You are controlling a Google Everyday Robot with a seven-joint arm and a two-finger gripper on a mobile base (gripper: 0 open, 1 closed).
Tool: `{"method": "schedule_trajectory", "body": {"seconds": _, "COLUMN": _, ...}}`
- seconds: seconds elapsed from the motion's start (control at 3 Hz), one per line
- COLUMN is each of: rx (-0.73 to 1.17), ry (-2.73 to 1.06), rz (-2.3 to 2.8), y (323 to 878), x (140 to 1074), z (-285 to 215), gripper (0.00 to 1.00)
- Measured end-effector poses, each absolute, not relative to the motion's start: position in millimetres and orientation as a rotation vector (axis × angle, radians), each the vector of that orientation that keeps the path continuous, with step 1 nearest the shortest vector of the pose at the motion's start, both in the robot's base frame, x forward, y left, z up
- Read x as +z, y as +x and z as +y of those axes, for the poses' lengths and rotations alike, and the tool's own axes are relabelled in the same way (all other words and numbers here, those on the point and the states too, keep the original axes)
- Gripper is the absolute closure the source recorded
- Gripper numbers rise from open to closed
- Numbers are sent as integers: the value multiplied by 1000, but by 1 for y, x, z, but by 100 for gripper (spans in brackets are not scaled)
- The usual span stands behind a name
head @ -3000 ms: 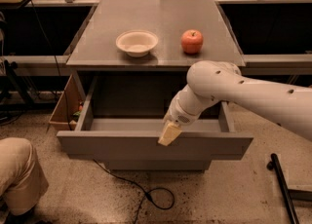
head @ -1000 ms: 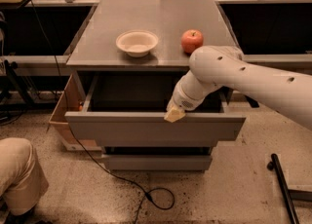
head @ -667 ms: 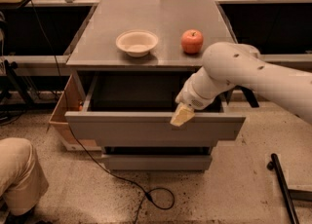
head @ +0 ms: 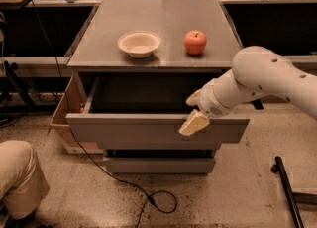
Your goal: Close top drawer
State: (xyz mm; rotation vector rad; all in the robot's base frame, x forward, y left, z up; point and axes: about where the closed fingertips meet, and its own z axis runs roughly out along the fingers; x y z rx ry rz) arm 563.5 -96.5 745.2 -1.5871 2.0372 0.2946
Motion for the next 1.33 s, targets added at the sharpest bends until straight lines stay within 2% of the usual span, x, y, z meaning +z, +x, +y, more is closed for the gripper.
{"method": "schedule_trajectory", "body": {"seconds": 0.33, "rx": 369, "ry": -1534, "rz": 1997, "y": 547, "x": 740, "z": -99, "gripper": 69}}
{"method": "schedule_trajectory", "body": {"seconds": 0.67, "rx": 384, "ry": -1489, "rz": 1998, "y": 534, "x": 723, "z": -100, "gripper": 92}}
{"method": "schedule_trajectory", "body": {"seconds": 1.0, "rx": 382, "ry": -1485, "rz": 2000, "y": 533, "x": 722, "z": -100, "gripper": 100}}
{"method": "schedule_trajectory", "body": {"seconds": 1.33, "rx": 380, "ry": -1446, "rz": 1984, "y": 538, "x": 721, "z": -99, "gripper": 100}}
